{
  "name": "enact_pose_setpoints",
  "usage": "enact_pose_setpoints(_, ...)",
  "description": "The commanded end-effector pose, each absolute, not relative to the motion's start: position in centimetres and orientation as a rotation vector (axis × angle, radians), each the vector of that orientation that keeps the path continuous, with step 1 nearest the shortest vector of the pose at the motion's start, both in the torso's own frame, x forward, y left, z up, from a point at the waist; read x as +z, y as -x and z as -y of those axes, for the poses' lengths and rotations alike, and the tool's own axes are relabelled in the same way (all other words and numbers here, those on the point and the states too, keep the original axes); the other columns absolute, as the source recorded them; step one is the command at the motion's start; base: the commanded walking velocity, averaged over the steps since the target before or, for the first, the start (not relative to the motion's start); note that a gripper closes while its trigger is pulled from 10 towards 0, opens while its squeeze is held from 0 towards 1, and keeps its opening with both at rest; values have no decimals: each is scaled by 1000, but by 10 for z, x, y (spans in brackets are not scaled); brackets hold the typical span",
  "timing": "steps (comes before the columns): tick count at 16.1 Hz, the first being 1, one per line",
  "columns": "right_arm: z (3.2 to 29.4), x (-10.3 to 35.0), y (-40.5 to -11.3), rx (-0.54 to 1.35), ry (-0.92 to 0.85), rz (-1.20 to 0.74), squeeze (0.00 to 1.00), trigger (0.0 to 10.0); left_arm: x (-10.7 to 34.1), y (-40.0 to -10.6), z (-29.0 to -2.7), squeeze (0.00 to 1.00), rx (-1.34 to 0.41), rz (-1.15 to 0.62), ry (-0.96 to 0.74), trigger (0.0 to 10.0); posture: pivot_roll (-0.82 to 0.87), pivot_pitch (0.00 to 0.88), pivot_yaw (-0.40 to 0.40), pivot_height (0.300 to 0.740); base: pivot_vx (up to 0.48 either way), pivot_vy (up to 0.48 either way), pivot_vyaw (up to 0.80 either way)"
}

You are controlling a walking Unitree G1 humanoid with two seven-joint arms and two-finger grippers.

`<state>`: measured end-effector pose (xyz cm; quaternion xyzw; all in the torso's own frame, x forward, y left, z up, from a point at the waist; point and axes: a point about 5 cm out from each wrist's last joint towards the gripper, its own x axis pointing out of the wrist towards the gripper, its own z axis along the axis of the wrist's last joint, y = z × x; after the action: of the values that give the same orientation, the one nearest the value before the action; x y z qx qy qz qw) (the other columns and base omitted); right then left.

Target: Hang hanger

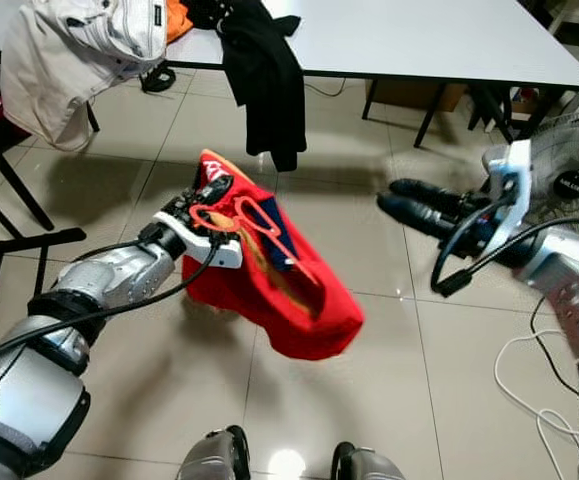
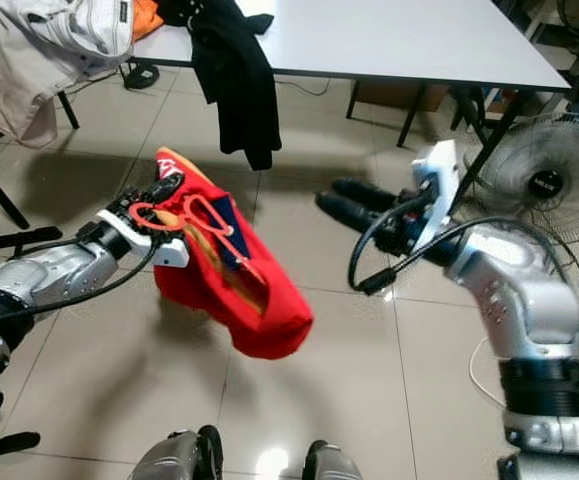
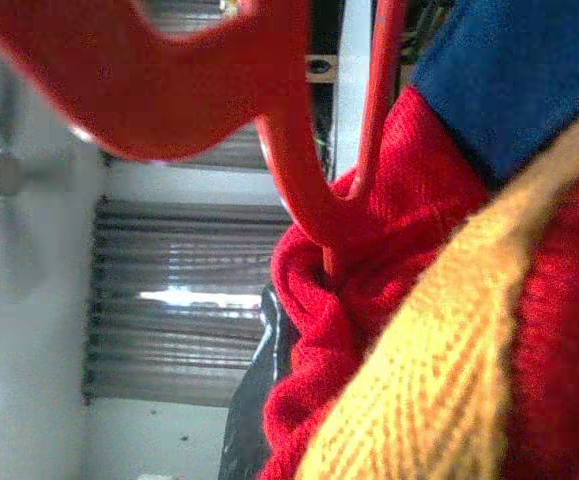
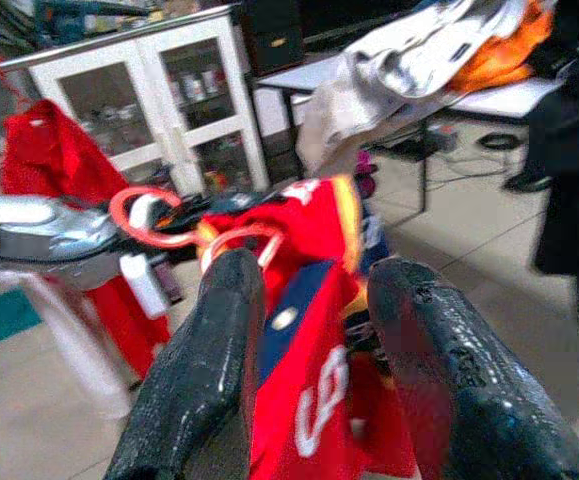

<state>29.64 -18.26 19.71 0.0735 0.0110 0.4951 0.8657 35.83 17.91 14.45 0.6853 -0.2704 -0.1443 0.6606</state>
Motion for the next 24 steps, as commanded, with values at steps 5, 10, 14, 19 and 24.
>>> enact_pose_setpoints(5,163,156,-292,1026,-75,-121,0,10000,163,-360,-170,0,-329,807,-1623,10000,-95,132,-30,740,0,0,0)
enact_pose_setpoints(10,155,155,-295,1026,-134,-90,0,10000,169,-359,-161,0,-368,962,-1695,10000,-89,121,-25,740,0,0,0)
enact_pose_setpoints(14,169,172,-305,1000,-133,-51,0,10000,177,-360,-155,0,-395,1053,-1732,10000,-87,117,-22,740,0,0,0)
enact_pose_setpoints(19,157,165,-305,972,-133,-48,0,10000,175,-362,-153,0,-425,960,-1688,10000,-82,114,-23,740,0,0,0)
enact_pose_setpoints(24,140,225,-301,1028,-47,146,0,10000,163,-364,-148,0,-538,756,-1639,10000,-88,121,-16,740,0,0,0)
